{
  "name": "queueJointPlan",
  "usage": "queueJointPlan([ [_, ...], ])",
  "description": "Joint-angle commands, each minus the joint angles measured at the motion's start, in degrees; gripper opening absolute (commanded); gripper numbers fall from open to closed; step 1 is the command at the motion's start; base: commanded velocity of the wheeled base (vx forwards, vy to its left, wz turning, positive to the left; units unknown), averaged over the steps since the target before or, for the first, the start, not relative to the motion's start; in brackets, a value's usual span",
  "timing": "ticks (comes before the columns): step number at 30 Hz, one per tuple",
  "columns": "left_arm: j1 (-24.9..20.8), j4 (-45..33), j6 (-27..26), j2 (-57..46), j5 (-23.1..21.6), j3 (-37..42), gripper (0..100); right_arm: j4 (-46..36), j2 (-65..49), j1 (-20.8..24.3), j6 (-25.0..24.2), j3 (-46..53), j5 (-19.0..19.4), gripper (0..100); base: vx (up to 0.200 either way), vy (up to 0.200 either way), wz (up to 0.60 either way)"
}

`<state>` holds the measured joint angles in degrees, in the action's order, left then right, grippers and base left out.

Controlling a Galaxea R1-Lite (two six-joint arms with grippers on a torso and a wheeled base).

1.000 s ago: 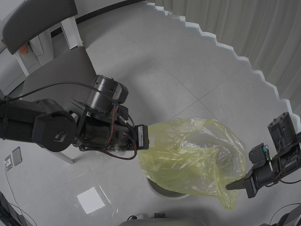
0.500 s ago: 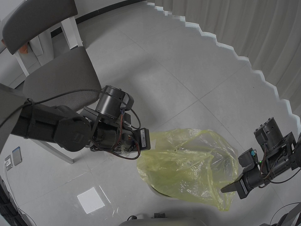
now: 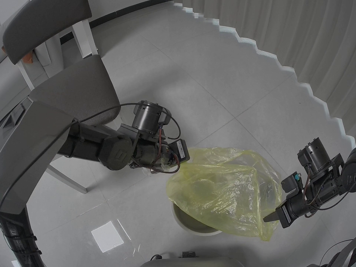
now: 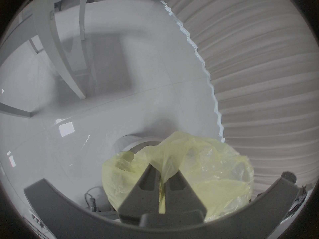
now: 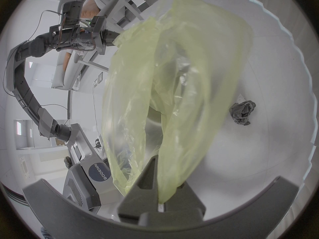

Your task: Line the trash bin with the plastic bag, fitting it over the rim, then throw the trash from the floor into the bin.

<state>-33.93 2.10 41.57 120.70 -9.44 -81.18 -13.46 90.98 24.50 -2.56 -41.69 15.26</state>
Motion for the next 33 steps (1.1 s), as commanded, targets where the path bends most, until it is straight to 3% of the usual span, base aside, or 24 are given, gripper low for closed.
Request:
queueJointPlan([
  [1,0.18,0.10,0.97,1.38,-0.14,-2.32,0,-0.16,-1.77,-0.07,-0.08,-0.58,-0.23,0,0.000,0.000,0.00],
  [6,-0.18,0.28,1.23,3.84,-0.67,-2.49,0,-0.52,-2.74,0.11,0.01,-0.14,-0.23,0,0.000,0.000,0.00],
  [13,-1.23,6.16,5.01,9.20,-1.11,-3.37,0,-0.60,-3.09,0.63,1.07,-0.67,-0.23,0,0.000,0.000,0.00],
  [25,-2.11,6.69,10.29,7.97,-1.46,1.90,0,-0.69,1.75,3.01,1.42,-7.00,-0.23,0,0.000,0.000,0.00],
  [33,-4.39,14.43,14.42,9.55,-2.17,1.64,0,-0.69,1.39,3.09,1.33,-7.00,-0.23,0,0.000,0.000,0.00],
])
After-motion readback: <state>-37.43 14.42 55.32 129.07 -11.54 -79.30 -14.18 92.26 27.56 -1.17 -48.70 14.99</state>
